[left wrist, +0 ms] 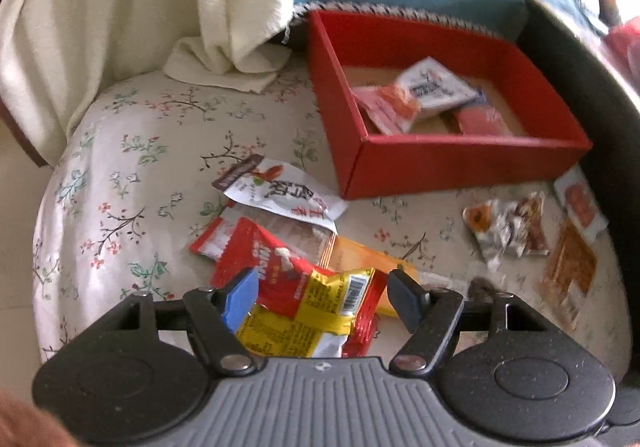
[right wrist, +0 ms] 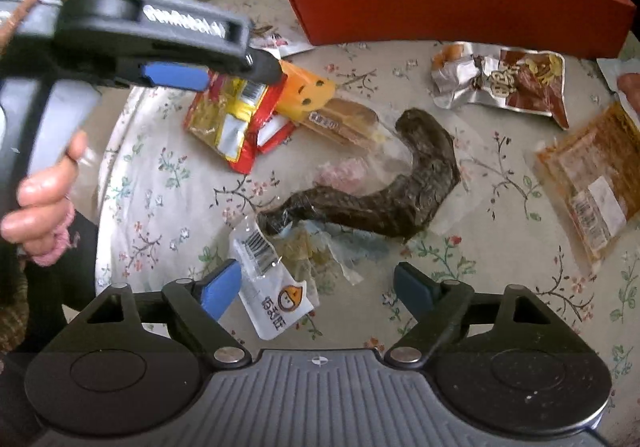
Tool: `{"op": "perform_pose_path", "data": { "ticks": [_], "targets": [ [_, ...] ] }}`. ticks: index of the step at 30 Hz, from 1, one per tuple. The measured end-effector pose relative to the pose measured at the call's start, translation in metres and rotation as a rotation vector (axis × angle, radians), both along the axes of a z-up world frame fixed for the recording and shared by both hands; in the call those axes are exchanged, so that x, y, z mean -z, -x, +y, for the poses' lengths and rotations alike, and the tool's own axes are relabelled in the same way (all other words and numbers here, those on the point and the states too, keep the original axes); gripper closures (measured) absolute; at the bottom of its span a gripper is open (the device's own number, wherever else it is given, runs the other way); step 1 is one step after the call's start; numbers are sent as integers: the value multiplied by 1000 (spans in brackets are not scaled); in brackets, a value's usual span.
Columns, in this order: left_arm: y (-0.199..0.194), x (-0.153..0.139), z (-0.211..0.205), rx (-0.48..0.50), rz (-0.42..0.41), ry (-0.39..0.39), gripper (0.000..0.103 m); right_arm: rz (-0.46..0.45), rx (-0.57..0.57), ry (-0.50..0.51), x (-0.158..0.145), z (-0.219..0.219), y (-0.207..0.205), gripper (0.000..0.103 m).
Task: Organize snacks
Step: 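Move both tools back over the remaining snacks on the bed, then grasp the dark jerky stick with the right tool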
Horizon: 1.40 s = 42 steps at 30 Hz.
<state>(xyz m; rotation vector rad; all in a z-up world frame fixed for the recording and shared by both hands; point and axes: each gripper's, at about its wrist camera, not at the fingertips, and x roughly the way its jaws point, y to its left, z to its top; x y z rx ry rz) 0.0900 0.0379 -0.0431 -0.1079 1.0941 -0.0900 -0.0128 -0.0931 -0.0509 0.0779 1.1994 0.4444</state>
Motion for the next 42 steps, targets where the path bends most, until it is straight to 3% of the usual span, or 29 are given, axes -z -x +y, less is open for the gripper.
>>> {"op": "perform_pose_path", "data": {
  "ticks": [3,6,9,13,15,19,24,27,30,33,37,42],
  "targets": [
    [-3,4,-1,4,8,-22,38,4,5,-14,2,-3,-1,11],
    [-3,5,9,-23,38,38,36,31,31,-60,5,-9,-3,4],
    [-2,3,15,-2,64,72,36,59,122,-134,6,-24,-2,4],
    [3,-4,21,35,64,41,36,73,302,-225,7,-38,0,4],
    [6,-8,26,26,53,64,36,46,359,-214,5,-37,1,4],
    [9,-11,38,1,52,120,36,-42,398,-85,3,-26,-9,2],
    [10,-11,41,6,67,158,36,-38,457,-108,4,-26,-24,0],
    [10,-11,47,-14,69,176,36,-17,480,-240,9,-42,-20,0],
    [10,-7,51,-36,89,197,35,116,531,-515,26,-68,-17,0],
    [7,-1,48,-36,124,213,35,226,561,-724,48,-79,-17,0],
    [7,2,40,-11,131,195,35,210,563,-803,54,-78,-25,0],
    [7,6,37,-10,141,178,32,121,499,-906,42,-65,-48,2]
  ]
}}
